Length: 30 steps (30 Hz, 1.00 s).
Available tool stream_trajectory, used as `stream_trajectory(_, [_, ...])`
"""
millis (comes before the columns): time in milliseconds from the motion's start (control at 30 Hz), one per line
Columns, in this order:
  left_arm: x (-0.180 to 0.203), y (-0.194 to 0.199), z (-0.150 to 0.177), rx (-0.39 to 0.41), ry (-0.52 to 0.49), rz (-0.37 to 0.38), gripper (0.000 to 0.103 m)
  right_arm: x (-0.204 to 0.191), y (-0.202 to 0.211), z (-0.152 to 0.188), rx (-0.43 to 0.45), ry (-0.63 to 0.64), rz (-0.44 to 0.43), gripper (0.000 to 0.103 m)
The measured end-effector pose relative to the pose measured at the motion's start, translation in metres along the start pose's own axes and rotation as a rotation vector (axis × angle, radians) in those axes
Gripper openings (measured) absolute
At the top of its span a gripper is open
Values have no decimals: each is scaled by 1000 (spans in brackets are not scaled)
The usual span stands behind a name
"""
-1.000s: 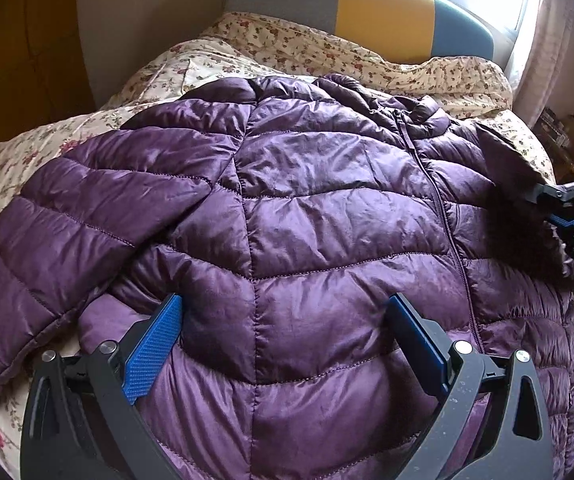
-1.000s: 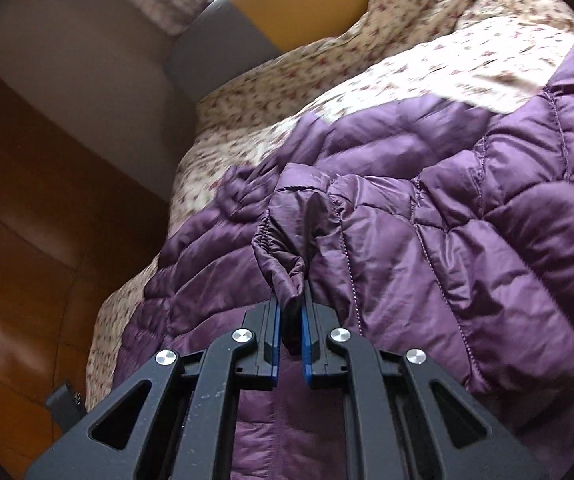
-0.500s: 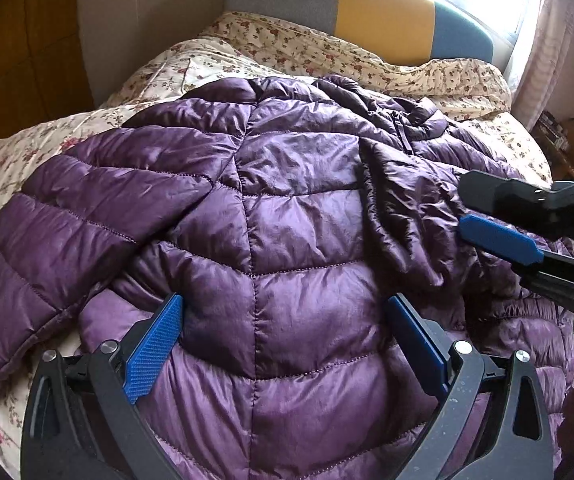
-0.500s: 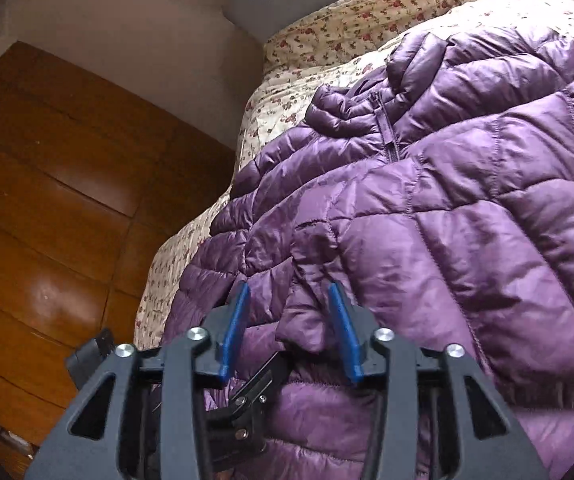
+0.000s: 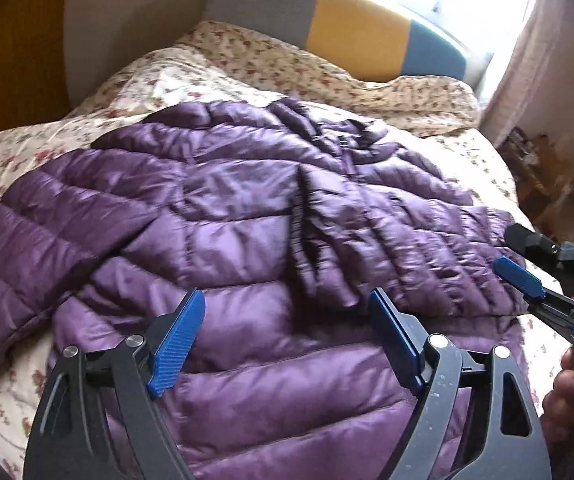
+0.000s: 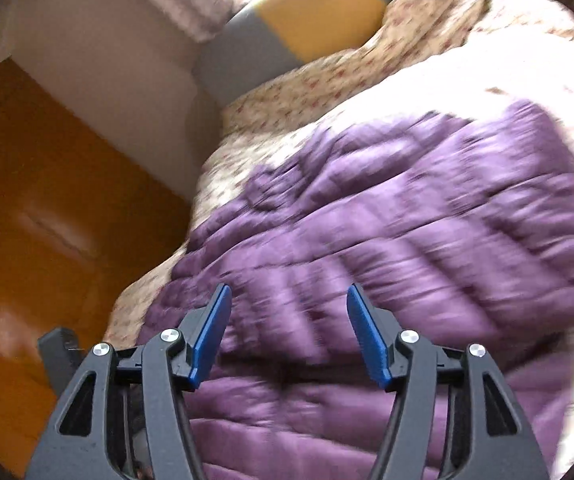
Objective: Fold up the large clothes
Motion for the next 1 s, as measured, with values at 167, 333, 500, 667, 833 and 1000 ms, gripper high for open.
stream_trajectory(167, [17,-10,-9,-13,2,61,80,52,33,-25,92,-46,101,61])
stream_trajectory(333, [17,-32,-9,-60,19,70,53,96,45,-41,125,-81,199,61])
stream_trajectory(500, [10,-41,-2,-83,33,74,21,103,24,-42,83,-54,251,61])
stream_trajectory(667, [-2,-36,0,-72,66,91,17,98,-4,-30,46,-42,248,61])
stream_trajectory(833, [-7,-35,4,-73,45,72,17,101,-30,-20,8,34,348,61])
stream_trajectory(1000, [-9,-25,9,-39,39,10,35,98,-57,-8,-6,219,511,62])
Point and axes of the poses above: each gripper's, at about its wrist camera, not at the fingertips, and y roughly against the way its jaws point, x to its right, z to its underside, the point moved 10 cm from there along -y, roughly the way its jaws point, and after that the axes turned 5 degrees about z, right-handed, at the moved point
